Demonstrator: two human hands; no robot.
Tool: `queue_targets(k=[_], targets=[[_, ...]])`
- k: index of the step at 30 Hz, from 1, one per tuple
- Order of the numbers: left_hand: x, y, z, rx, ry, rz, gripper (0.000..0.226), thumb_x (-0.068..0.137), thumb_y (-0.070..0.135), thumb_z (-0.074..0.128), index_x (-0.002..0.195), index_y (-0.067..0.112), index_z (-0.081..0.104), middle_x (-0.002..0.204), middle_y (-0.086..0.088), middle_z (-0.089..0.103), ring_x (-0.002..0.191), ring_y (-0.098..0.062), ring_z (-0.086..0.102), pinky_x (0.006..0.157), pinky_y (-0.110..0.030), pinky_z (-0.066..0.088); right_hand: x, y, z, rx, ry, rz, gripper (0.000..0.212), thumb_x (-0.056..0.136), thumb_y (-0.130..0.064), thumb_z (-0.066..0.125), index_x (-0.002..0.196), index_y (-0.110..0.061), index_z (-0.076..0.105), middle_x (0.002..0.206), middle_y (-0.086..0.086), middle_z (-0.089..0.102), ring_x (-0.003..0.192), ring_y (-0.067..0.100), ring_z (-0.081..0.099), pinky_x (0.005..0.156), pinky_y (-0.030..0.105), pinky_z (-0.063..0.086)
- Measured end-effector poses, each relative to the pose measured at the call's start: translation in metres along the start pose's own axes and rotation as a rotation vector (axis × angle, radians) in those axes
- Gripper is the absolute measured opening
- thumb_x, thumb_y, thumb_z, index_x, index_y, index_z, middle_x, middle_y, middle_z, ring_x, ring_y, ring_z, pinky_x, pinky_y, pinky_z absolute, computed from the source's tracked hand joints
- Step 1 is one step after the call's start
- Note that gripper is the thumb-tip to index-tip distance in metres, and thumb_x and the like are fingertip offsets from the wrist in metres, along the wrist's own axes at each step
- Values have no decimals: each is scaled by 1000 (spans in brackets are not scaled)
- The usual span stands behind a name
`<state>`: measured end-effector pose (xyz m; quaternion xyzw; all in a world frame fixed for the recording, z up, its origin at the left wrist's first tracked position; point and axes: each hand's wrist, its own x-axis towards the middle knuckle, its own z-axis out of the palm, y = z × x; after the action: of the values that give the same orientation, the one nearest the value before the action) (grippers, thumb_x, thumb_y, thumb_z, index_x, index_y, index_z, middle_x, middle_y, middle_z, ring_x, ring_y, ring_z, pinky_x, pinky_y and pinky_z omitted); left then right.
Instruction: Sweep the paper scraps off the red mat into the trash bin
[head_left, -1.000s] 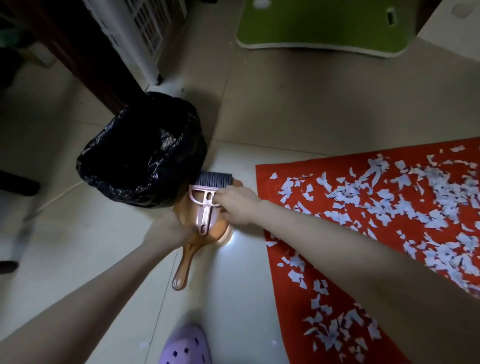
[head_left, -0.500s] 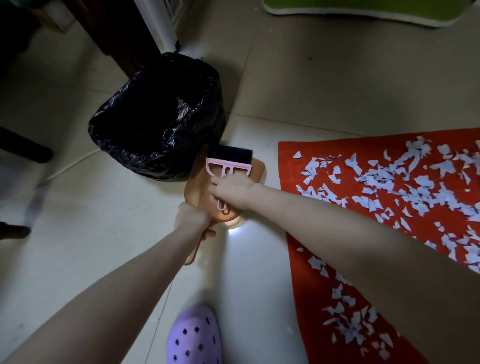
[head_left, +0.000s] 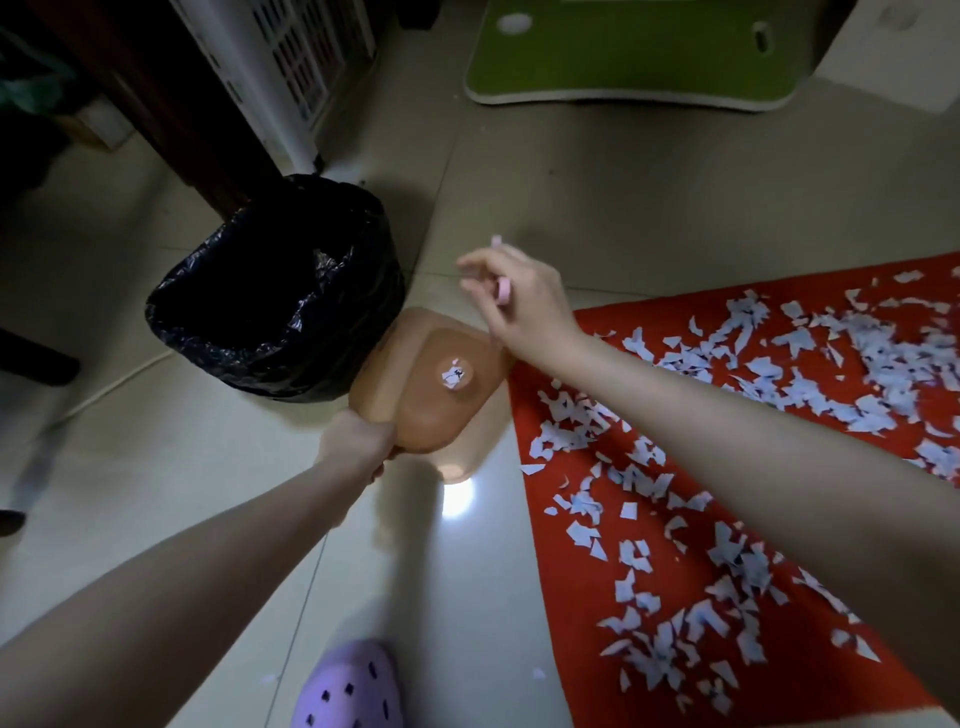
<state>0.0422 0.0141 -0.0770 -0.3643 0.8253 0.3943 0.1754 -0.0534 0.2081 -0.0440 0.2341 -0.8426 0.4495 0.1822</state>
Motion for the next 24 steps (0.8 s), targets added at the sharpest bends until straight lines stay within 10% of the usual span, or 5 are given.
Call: queue_targets(k=[5,11,18,24], targets=[[1,28,10,-124,66,1,19,77,3,41,65,-2,55,56,-13,55,44,-22,41,48,-24,32,10,22,-68,15,214,311,31,93,-17,54,119,-3,64,102,5,44,89,8,48,79,-1,34],[0,47,30,-222,55,-2,22,85,5,37,96,-3,55,60,-10,55,47,-19,40,45,-25,32,-20,60,-92,269,297,753,39,98,-35,46,75,-9,64,78,14,71,69,22,71,74,44,59],[8,82,42,-341,-3,22,37,81,4,37,112,3,56,62,-8,56,43,-16,38,44,-21,31,-30,72,-88,344,99,1009,41,97,-39,49,104,0,61,76,9,67,46,9,64,43,20,52],[20,97,44,-346,-56,64,35,77,2,42,108,3,57,60,-8,56,41,-15,39,41,-18,34,-26,69,-55,500,-15,1040,21,90,-8,62,109,1,65,75,16,66,49,9,63,50,19,53]])
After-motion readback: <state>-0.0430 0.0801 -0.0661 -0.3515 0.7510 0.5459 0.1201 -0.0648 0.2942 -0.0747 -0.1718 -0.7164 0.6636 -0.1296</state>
